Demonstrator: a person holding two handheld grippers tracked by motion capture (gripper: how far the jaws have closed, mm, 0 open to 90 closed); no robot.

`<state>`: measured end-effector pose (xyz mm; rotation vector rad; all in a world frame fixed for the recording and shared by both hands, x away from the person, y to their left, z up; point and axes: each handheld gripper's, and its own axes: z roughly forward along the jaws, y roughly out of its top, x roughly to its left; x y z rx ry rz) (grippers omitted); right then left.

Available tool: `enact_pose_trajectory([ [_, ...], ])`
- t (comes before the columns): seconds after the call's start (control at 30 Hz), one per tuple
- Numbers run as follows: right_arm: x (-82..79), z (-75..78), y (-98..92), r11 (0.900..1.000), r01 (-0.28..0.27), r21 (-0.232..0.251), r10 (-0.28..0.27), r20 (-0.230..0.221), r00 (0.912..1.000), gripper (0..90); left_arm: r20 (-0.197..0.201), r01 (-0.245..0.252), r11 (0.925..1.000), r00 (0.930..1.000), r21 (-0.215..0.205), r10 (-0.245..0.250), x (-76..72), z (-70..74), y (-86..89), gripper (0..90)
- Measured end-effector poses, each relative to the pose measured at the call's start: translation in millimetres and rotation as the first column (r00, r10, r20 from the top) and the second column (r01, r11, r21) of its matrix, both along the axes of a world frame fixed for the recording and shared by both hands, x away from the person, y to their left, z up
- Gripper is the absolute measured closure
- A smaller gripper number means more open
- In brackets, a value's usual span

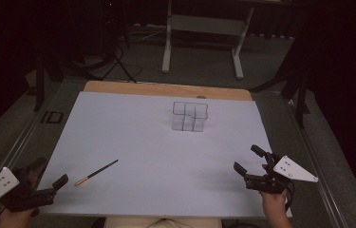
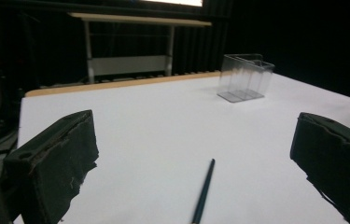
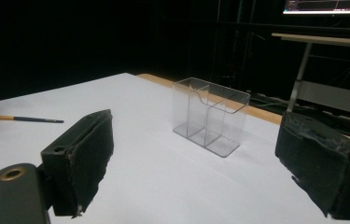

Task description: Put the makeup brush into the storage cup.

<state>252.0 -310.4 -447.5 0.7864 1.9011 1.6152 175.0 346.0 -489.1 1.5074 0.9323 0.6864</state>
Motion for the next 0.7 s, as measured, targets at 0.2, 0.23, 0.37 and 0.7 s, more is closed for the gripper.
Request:
enact_pose_trajectory([
  [0.2,-0.6,0.6,0.5,1.0,0.001,0.001,-0.001,0.003,1.0,11.7,-0.044,0.046,0.9986,0.998,0.026,-0.045,3.2,8.6,-3.1,1.7],
  [0.23,-0.5,0.7,0.6,1.0,0.0,0.001,0.0,0.004,1.0,11.6,-0.044,0.046,0.9986,0.998,0.026,-0.045,3.2,8.6,-3.1,1.7],
  [0.37,-0.4,0.7,1.2,1.0,0.002,0.0,-0.002,0.003,1.0,11.7,-0.081,0.067,0.9974,0.9946,0.025,-0.065,8.1,16.6,-2.6,1.7],
  [0.7,-0.6,1.4,4.6,1.0,-0.007,-0.01,0.007,0.004,1.0,11.7,-0.167,0.038,0.9948,0.9858,0.094,-0.022,13.0,39.6,-2.2,1.6],
])
